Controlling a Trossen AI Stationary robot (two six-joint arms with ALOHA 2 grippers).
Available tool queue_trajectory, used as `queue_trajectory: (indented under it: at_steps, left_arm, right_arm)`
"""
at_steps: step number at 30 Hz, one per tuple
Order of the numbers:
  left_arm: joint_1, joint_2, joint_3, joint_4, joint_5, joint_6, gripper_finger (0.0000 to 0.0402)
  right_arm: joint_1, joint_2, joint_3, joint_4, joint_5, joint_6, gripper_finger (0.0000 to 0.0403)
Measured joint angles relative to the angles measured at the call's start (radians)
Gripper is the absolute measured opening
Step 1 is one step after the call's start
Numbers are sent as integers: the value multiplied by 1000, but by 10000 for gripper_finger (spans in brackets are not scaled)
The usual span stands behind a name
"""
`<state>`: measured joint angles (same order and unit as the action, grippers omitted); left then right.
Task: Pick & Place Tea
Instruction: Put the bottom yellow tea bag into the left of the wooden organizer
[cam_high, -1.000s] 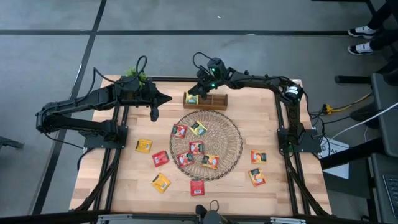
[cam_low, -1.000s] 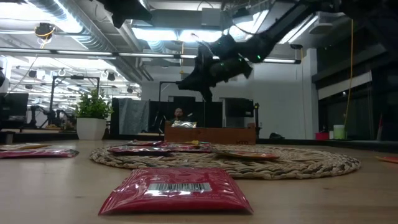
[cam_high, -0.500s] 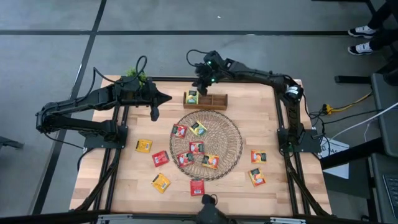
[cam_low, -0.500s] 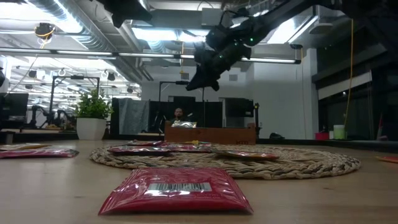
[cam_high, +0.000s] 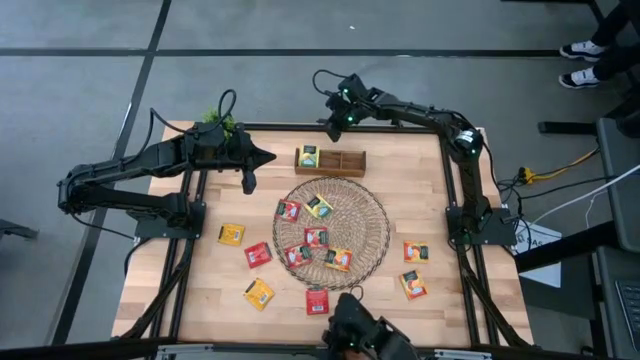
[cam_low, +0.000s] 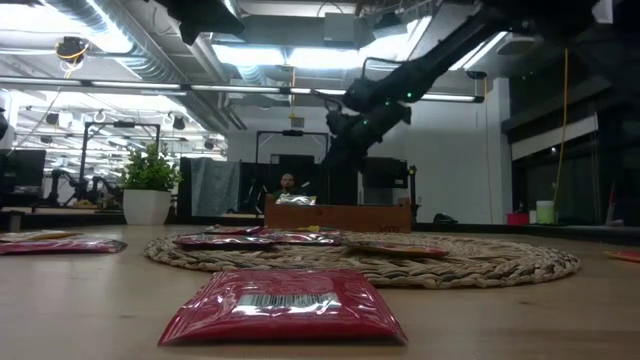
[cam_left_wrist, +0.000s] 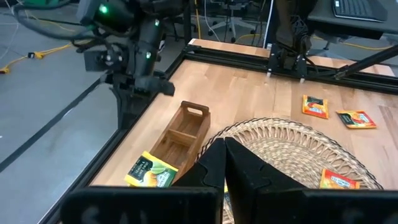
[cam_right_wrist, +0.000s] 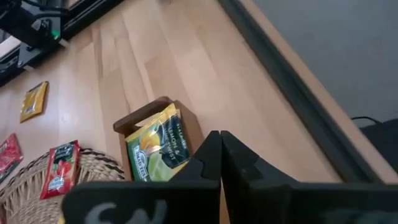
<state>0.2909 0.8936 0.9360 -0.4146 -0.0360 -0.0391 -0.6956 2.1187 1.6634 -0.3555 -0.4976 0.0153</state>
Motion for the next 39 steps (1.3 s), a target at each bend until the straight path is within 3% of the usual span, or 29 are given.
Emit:
queue_trajectory:
  at_steps: [28, 39]
  left_arm:
    - [0, 0, 0, 0, -53, -1, 3]
    - [0, 3, 0, 0, -125, -10, 7]
  right_arm:
    - [11, 120, 2, 51, -109, 97, 0]
    - [25, 120, 31, 48, -67, 110, 0]
